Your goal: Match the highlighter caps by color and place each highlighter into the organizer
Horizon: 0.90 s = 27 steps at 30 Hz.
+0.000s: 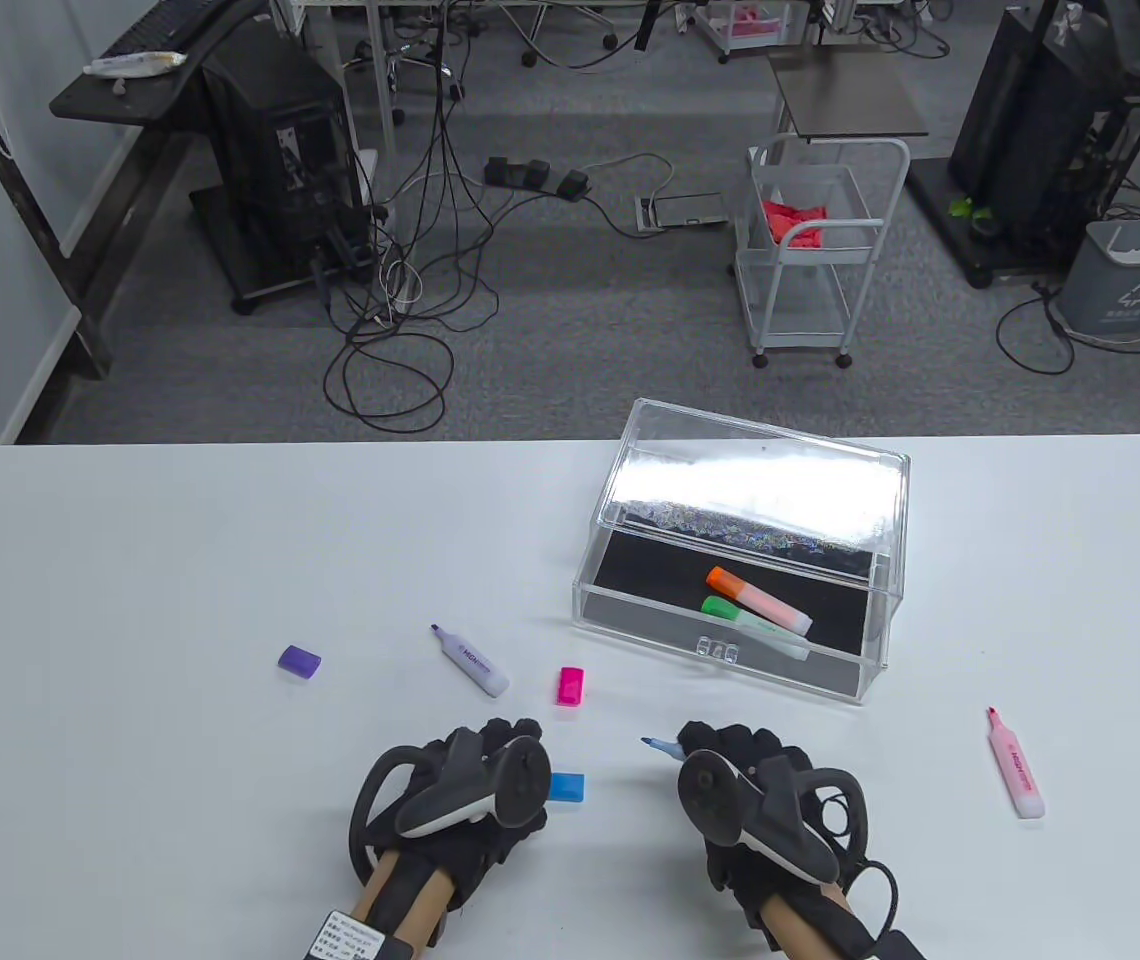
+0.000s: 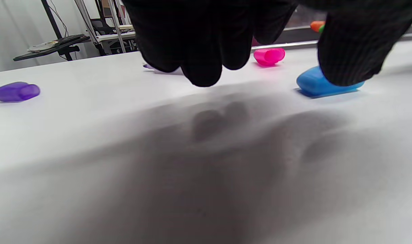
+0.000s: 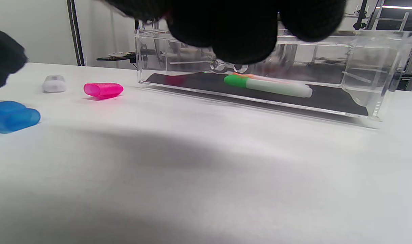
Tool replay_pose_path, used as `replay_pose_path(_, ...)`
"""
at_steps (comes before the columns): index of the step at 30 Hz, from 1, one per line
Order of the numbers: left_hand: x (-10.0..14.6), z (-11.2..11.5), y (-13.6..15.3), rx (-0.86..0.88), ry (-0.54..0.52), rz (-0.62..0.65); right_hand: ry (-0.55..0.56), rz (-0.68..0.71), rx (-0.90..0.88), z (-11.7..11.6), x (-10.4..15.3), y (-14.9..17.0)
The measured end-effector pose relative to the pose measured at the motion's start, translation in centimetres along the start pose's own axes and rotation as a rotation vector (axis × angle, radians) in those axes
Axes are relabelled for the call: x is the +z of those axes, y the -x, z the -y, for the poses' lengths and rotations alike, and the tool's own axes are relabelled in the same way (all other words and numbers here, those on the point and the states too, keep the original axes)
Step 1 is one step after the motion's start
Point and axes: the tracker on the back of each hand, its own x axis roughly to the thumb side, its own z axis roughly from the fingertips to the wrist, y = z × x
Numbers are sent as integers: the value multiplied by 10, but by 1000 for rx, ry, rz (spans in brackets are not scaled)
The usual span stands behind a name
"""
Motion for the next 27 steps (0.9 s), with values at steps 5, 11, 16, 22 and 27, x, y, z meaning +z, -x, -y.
replay_pose_path(5, -18, 2, -12, -36, 50, -20, 7, 1, 4, 0, -1, 0)
replay_pose_path(11, -23, 3, -14, -4, 31, -4, -1, 3, 18, -2, -2, -1)
replay_pose_path(16, -18, 8, -17, 8, -67, 33, -1, 8, 35, -4, -3, -4)
replay_pose_path(22, -11, 8, -22, -59, -42, 70, 12, 21, 34, -4, -2, -6)
replay_pose_path(27, 5, 0, -7, 90, -64, 84, 44, 29, 14, -1, 0, -9)
